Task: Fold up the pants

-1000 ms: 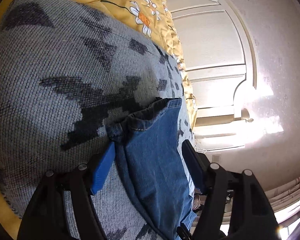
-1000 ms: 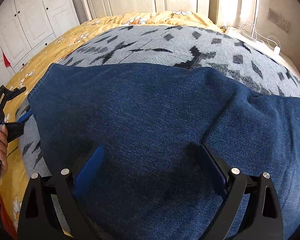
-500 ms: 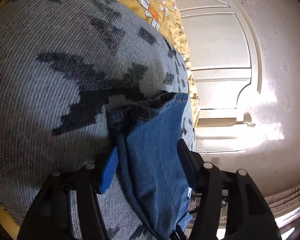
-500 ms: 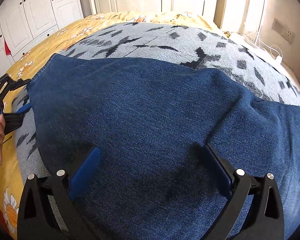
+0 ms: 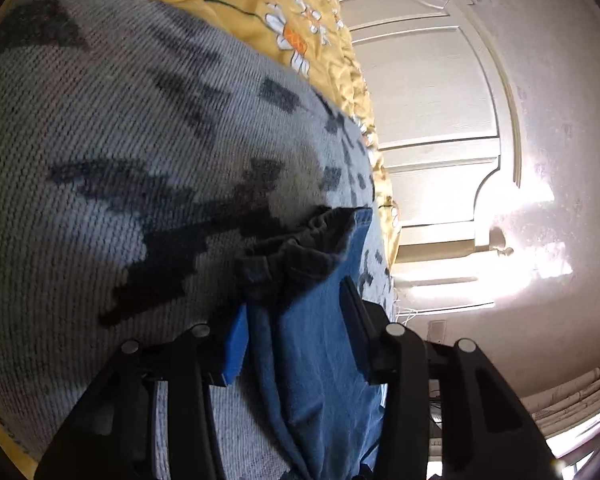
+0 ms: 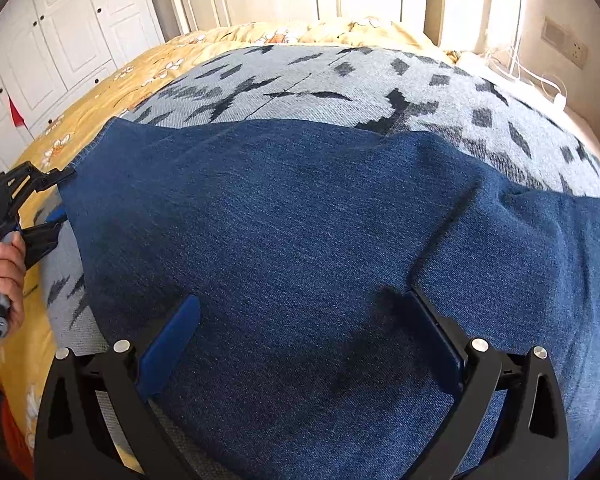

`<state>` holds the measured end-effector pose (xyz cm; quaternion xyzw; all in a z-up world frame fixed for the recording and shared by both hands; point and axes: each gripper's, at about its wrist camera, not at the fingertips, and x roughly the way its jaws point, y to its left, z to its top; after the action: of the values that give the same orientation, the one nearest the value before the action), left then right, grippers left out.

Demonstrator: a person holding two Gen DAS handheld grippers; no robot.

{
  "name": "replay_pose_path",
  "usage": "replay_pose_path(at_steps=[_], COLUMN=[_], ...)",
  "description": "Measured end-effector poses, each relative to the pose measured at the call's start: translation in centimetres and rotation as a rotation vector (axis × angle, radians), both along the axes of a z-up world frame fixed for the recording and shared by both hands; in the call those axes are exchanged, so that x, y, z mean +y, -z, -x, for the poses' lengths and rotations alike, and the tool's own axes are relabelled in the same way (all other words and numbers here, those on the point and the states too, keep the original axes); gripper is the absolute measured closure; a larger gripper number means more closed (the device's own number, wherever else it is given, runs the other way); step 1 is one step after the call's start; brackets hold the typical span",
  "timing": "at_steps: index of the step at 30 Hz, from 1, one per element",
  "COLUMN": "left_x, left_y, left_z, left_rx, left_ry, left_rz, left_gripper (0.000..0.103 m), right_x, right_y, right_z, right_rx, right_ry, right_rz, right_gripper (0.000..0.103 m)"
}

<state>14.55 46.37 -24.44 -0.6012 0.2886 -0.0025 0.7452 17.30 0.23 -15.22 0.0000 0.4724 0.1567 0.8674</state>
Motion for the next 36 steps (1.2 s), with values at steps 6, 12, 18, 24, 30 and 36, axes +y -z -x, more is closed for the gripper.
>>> replay_pose_path(at_steps=[6,12,18,24,30,36], left_x=[-2.6,-2.9,-6.6,-20.3,-40.1,-53.7], left_y=[-1.9,-1.0,-7.9,-19.3,-20.6,-8.1], left_z=[-0.9,-2.0,-2.2,-2.3,1.6,8.8], left_rx=[-0.073,0.056,0.100,-0.018,-0.365,-0.517], left_ry=[0.123,0.119,0.170,0.249,0.482,0.912], left_rz=[-0.086,-0.202,-0.590,-1.278,-1.716,-1.878], left_gripper=[0.063,0.085,0.092,0.094,0.094,0.094], right_x=[-2.8,-4.1,-9.3,-15.8,-22.4,-26.4], right_y=[-0.6,-0.7,-0.7,-2.6,-1.8,1.0], right_z=[0.1,0.3,-0.4,-0.5,-0.2,2.0], right_rx=[0.004,0.042,0.186,0.228,0.272,0.305], right_ry=[0.127,0.141,0.183,0.220,0.278,0.358], right_rz=[-0.067,-0.117,-0.462,-0.744,-1.033,-1.105], right_gripper=[0.006,0.007,0.007,0.005,0.005,0.005])
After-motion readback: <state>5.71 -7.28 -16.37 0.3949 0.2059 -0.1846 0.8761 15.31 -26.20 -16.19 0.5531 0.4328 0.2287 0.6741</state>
